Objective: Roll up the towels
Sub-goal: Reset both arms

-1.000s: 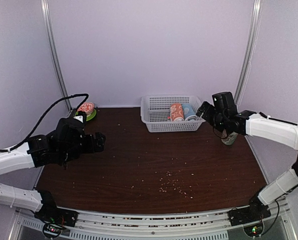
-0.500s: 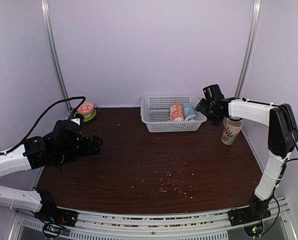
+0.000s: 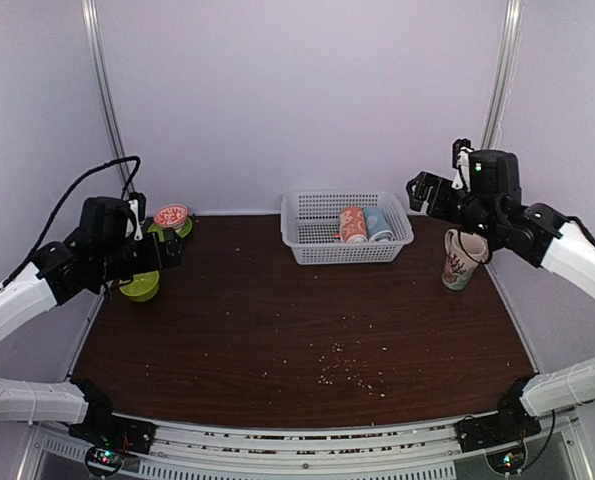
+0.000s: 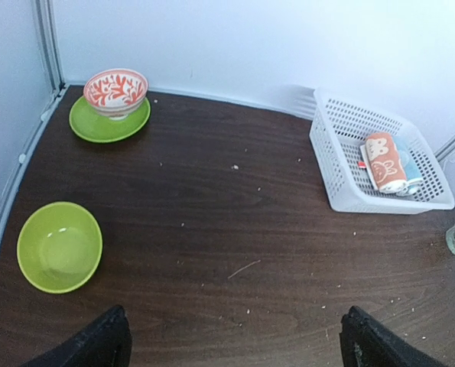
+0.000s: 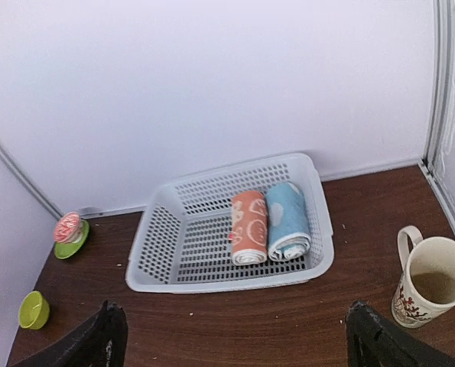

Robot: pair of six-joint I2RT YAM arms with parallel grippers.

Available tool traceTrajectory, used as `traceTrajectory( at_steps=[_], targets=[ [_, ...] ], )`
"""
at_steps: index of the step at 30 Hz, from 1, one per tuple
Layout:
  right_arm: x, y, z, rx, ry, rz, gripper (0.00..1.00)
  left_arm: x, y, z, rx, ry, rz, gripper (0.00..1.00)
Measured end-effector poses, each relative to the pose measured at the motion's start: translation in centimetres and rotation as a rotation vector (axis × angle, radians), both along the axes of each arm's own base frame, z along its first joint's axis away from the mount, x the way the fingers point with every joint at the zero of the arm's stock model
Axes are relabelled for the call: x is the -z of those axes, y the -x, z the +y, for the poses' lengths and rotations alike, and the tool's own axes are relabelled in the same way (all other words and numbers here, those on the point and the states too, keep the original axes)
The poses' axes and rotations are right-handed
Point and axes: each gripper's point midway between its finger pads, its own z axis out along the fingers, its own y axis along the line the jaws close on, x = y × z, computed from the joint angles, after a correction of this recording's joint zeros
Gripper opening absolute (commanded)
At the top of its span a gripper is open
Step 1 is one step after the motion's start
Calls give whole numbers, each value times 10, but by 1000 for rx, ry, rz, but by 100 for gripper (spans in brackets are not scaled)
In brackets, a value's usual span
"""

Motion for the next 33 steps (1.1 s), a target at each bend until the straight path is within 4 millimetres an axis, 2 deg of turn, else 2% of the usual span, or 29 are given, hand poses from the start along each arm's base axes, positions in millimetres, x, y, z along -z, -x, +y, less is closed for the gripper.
traceTrajectory(
  at_steps=[2, 3, 5, 7, 10, 12, 14, 21, 25, 28, 33],
  targets=[
    [-26, 32, 5, -48, 10, -86, 100, -14, -11, -3, 4, -6, -20, 98],
    [-32, 46, 4, -62, 10, -116, 100, -21, -16, -6, 10, -13, -31, 98],
    [-28, 62, -7, -39, 11, -146, 100, -30, -25, -11, 17, -27, -45, 98],
    [-4, 72, -28, 26, 31, -152, 100, -34, -33, -15, 25, -51, -42, 98],
    [46, 83, -54, 101, 92, -124, 100, -32, -41, -19, 44, -90, -37, 98],
    [72, 86, -64, 126, 134, -90, 100, -29, -42, -20, 64, -125, -39, 98],
    [83, 87, -71, 161, 148, -72, 100, -26, -41, -19, 84, -161, -50, 98],
    [70, 70, -93, 263, 23, -65, 100, -5, -41, -15, 105, -242, -51, 98],
    [75, 67, -83, 201, -5, -54, 100, 9, -36, -16, 133, -251, -35, 98],
    [78, 69, -84, 200, -15, -61, 100, 3, -35, -17, 136, -237, -60, 98],
    [76, 77, -99, 263, -41, -111, 100, -10, -36, -18, 135, -208, -106, 98]
  ],
)
